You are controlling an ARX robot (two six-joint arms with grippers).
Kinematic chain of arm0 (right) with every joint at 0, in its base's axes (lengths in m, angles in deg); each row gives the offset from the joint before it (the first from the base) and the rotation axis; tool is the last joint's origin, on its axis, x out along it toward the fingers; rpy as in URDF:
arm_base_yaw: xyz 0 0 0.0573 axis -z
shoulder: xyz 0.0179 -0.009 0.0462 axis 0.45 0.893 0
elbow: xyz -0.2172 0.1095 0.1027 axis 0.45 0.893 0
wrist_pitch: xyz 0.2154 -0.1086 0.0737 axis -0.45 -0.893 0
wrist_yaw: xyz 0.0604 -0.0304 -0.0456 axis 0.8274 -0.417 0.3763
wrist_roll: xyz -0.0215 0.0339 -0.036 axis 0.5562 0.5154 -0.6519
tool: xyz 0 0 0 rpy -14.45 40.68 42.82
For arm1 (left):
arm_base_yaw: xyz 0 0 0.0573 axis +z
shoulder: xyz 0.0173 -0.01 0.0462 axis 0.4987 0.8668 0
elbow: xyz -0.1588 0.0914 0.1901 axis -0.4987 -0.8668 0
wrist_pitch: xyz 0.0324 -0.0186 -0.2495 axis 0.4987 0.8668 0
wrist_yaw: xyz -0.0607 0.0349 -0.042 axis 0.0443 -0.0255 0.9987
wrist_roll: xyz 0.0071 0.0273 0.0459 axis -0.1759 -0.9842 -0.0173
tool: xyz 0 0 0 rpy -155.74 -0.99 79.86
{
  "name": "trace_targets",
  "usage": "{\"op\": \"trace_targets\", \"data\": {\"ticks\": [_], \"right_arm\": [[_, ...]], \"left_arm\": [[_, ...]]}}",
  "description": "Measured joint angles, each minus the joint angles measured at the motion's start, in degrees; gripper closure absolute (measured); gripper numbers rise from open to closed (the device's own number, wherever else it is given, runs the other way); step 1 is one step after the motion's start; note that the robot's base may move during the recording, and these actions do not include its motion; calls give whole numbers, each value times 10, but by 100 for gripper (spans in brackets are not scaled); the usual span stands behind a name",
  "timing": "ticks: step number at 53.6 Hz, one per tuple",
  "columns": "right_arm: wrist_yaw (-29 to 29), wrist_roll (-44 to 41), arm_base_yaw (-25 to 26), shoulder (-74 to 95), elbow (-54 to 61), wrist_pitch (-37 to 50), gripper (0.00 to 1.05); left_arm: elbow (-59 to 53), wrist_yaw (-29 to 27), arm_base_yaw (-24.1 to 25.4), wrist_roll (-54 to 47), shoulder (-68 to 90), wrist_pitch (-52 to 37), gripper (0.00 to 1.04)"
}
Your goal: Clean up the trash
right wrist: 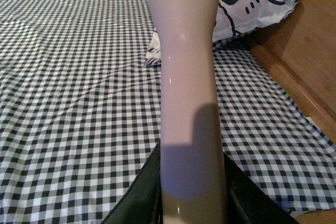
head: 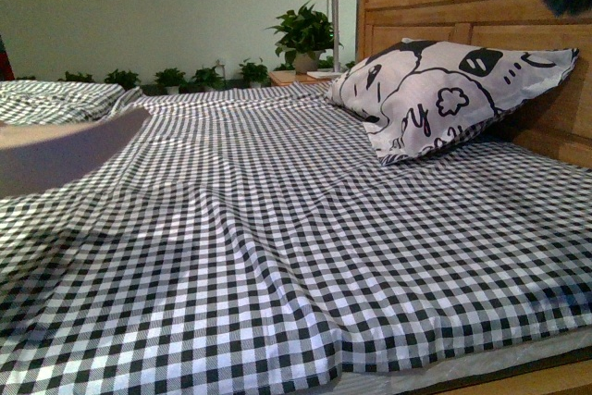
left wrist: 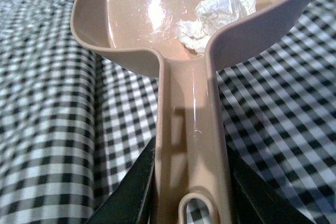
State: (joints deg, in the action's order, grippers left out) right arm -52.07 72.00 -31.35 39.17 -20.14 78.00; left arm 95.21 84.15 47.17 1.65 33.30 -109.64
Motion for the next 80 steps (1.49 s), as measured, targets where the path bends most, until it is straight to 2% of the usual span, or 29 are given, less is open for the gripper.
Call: {"op": "trace_targets", "data": {"ticks": [12, 26, 35, 49, 80], "right_arm": [[34, 32, 37, -42, -7, -37, 84], [124, 95, 85, -141, -35, -117, 84], [155, 112, 101, -183, -36, -150, 84], [173, 121, 108, -212, -36, -178, 84], [176, 121, 108, -212, -36, -186, 84]], "left_arm": [[8, -56, 4, 49, -156, 84, 76], [-33, -59, -10, 67, -402, 268, 76], [-48, -58, -11, 72, -464, 319, 76], [-52, -47, -19, 76, -507, 358, 76], [-53, -43, -19, 78, -508, 358, 76]]}}
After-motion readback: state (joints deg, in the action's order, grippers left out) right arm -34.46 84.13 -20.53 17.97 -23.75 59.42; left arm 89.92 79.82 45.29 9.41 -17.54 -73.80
